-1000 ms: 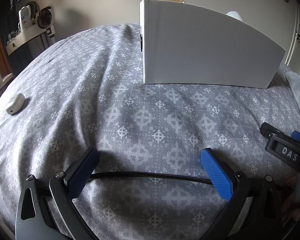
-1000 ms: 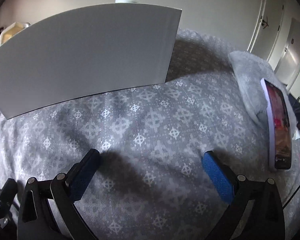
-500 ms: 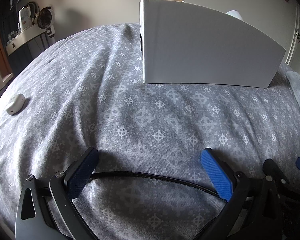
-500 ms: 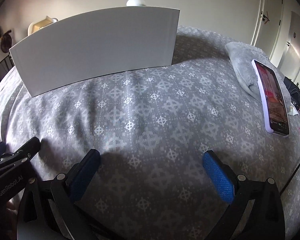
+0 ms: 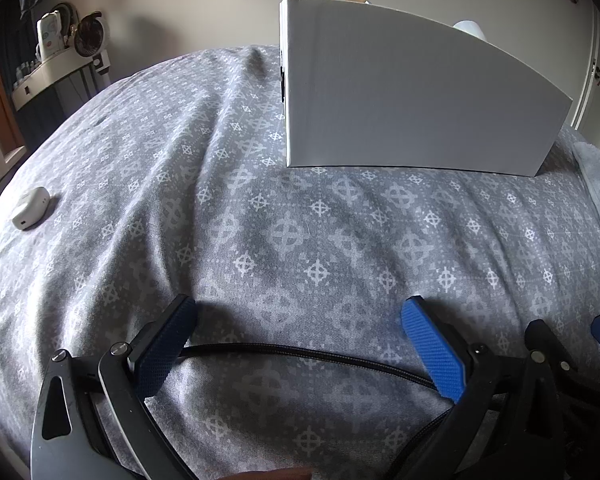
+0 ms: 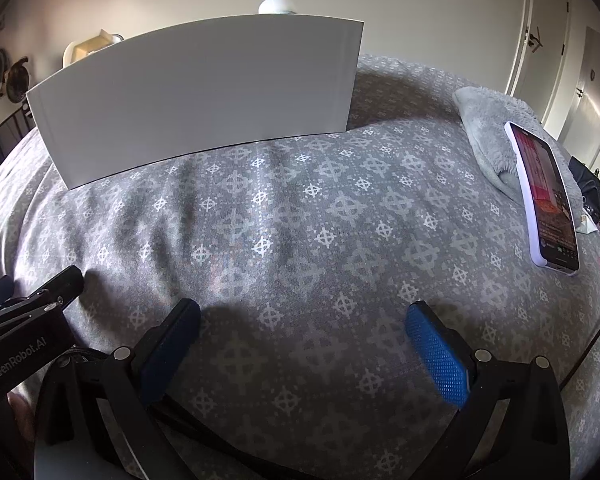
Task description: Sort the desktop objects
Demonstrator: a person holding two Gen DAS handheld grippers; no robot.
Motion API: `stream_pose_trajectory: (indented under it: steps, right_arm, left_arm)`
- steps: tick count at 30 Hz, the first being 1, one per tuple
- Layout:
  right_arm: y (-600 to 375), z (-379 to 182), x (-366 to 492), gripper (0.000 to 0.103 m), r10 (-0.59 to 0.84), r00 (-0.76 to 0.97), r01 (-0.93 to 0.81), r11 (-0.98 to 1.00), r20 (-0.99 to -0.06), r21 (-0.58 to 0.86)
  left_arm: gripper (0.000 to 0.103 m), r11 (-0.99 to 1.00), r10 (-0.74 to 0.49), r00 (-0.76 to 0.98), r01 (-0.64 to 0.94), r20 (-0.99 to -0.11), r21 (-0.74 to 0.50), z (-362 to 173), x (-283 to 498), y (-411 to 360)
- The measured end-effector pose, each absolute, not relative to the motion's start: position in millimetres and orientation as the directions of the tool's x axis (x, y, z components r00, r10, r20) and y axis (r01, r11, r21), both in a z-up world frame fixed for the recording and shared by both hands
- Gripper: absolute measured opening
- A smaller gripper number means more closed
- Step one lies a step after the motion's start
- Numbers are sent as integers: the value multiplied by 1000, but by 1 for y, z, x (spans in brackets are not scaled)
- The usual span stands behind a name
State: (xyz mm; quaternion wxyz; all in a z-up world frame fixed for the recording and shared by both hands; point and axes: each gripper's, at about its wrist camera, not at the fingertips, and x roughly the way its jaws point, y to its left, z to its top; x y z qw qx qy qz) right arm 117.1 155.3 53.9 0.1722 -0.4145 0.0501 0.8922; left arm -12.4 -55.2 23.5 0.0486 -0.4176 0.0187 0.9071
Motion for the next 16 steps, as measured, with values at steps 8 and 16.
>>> stream_pose_trajectory:
  steps: [8, 16]
  right_arm:
    - [154, 54, 118, 103, 270, -595, -349, -935, -757, -59]
    - [153, 55, 117, 103, 270, -594, -349, -935, -758, -60]
  left_arm:
    - [103, -995, 72, -647, -104, -759, -6, 24, -11, -54]
    - [103, -995, 72, -646, -104, -760, -6, 24, -11, -54]
